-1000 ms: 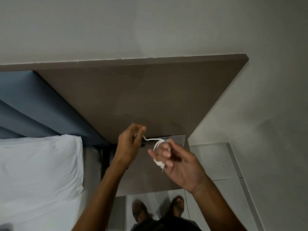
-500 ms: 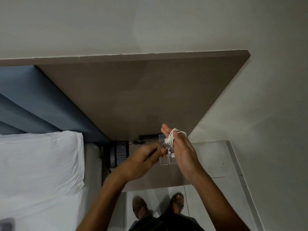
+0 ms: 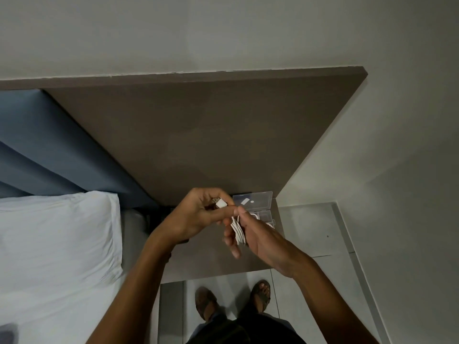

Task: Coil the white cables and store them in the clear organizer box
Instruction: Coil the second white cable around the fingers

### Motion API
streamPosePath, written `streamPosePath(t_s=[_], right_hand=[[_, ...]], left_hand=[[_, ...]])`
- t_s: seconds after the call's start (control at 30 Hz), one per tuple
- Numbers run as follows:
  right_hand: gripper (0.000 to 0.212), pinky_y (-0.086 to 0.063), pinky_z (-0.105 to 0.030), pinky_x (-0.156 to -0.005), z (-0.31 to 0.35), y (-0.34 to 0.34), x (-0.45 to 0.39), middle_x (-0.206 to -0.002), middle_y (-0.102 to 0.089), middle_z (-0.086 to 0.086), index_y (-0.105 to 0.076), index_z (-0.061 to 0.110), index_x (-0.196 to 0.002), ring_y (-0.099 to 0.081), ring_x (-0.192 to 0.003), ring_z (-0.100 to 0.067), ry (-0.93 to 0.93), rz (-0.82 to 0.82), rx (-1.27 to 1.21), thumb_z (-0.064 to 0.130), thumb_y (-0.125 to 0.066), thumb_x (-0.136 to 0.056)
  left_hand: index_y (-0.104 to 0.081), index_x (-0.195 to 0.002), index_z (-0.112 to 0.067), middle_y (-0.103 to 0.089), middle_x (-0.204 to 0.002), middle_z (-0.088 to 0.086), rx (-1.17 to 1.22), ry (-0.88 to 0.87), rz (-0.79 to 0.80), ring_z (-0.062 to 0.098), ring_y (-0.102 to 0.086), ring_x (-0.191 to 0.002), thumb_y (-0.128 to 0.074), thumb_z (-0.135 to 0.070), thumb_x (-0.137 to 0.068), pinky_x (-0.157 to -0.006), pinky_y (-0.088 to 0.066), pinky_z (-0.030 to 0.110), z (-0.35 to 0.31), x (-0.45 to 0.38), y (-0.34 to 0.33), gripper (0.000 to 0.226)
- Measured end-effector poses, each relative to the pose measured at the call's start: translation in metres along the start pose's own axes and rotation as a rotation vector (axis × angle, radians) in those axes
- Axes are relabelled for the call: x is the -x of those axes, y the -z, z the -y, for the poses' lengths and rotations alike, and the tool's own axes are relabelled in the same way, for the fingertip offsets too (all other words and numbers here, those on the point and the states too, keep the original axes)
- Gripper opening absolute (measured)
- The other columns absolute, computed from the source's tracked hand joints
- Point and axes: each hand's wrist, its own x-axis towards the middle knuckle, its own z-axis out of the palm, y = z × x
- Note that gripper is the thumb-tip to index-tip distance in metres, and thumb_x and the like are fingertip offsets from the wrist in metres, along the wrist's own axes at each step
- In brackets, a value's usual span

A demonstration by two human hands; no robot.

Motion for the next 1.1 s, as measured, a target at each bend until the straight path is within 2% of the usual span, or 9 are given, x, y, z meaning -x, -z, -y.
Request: streamPosePath(t_s=[0.13,0.2,0.33,0.53,0.67,0.77,0.87,0.97,1.1], right_hand=[[0.064,-0.051,-0.041,-0.108,-0.001,0.002,0.003,-0.076,-0.056,-0.007,-0.064,0.017,-0.088,-0.066,-0.076,-0.014,0.001,0.039,-0.028,0.072,-0.037,-0.105],[0.055,-0.056,-0.029,-0.097,0.002,-0.001,0.006,-0.070,-0.048,0.000,-0.057,0.020,-0.078,-0.053,-0.063,-0.014,0.012,0.074,-0.103,0.063,-0.042,-0.108],[0.048,-0.056,-0.032,-0.101,0.003,-0.009,0.006,-0.065,-0.042,0.006,-0.051,0.022,-0.073,-0.035,-0.050,-0.009,0.021,0.088,-0.197,0.050,-0.046,-0.112],[0.046,-0.052,-0.032,-0.103,-0.004,-0.015,0.002,-0.063,-0.038,0.009,-0.049,0.022,-0.072,-0.034,-0.049,-0.007,0.040,0.035,-0.255,0.049,-0.051,-0.110],[0.048,-0.033,-0.047,-0.100,-0.019,-0.018,-0.006,-0.063,-0.039,0.006,-0.049,0.020,-0.072,-0.033,-0.051,-0.009,0.015,-0.080,-0.329,0.051,-0.056,-0.108],[0.047,-0.032,-0.047,-0.100,-0.033,-0.020,-0.011,-0.064,-0.041,0.004,-0.052,0.021,-0.071,-0.033,-0.051,-0.010,-0.003,-0.152,-0.390,0.054,-0.062,-0.104],[0.050,-0.037,-0.043,-0.093,-0.046,-0.024,-0.019,-0.063,-0.043,0.005,-0.053,0.023,-0.070,-0.033,-0.050,-0.010,-0.021,-0.230,-0.362,0.062,-0.062,-0.100],[0.056,-0.039,-0.028,-0.070,-0.064,-0.026,-0.026,-0.062,-0.046,0.006,-0.058,0.017,-0.074,-0.041,-0.054,-0.009,-0.047,-0.368,-0.302,0.066,-0.057,-0.100],[0.049,-0.051,-0.015,-0.063,-0.088,-0.016,-0.033,-0.067,-0.058,0.006,-0.068,0.006,-0.093,-0.057,-0.063,-0.004,-0.009,-0.613,-0.111,0.048,-0.048,-0.110]], left_hand=[[-0.081,-0.100,-0.007,-0.070,-0.094,0.016,0.116,0.020,-0.071,0.037,-0.067,-0.086,-0.076,-0.026,-0.093,-0.079,-0.058,0.029,0.013,0.009,-0.007,0.021],[-0.082,-0.105,-0.009,-0.069,-0.104,0.013,0.217,0.023,-0.080,0.030,-0.069,-0.096,-0.076,-0.030,-0.094,-0.088,-0.058,0.030,0.019,0.016,-0.010,0.025],[-0.076,-0.127,-0.016,-0.072,-0.135,0.002,0.286,0.064,0.034,0.019,-0.067,-0.130,-0.057,-0.030,-0.109,-0.107,-0.054,0.024,0.027,0.028,-0.020,0.030],[-0.072,-0.134,-0.018,-0.076,-0.133,0.005,0.279,0.130,0.127,0.022,-0.068,-0.131,-0.049,-0.036,-0.112,-0.115,-0.051,0.030,0.025,0.038,-0.010,0.036],[-0.067,-0.140,-0.024,-0.072,-0.134,0.009,0.181,0.119,0.142,0.026,-0.068,-0.127,-0.049,-0.027,-0.112,-0.110,-0.056,0.043,0.032,0.044,0.000,0.034],[-0.068,-0.139,-0.020,-0.071,-0.128,0.013,0.161,0.118,0.104,0.026,-0.070,-0.121,-0.055,-0.014,-0.108,-0.100,-0.060,0.033,0.041,0.050,0.001,0.035],[-0.072,-0.134,-0.011,-0.073,-0.116,0.016,0.172,0.152,0.017,0.027,-0.073,-0.110,-0.060,-0.011,-0.102,-0.093,-0.062,0.031,0.049,0.051,-0.009,0.034],[-0.072,-0.131,-0.004,-0.075,-0.113,0.022,0.148,0.204,-0.101,0.037,-0.072,-0.108,-0.063,-0.004,-0.100,-0.098,-0.061,0.046,0.058,0.045,-0.028,0.032],[-0.076,-0.123,-0.002,-0.077,-0.108,0.020,0.114,0.265,-0.177,0.035,-0.074,-0.103,-0.067,0.001,-0.097,-0.094,-0.061,0.042,0.070,0.024,-0.050,0.028]])
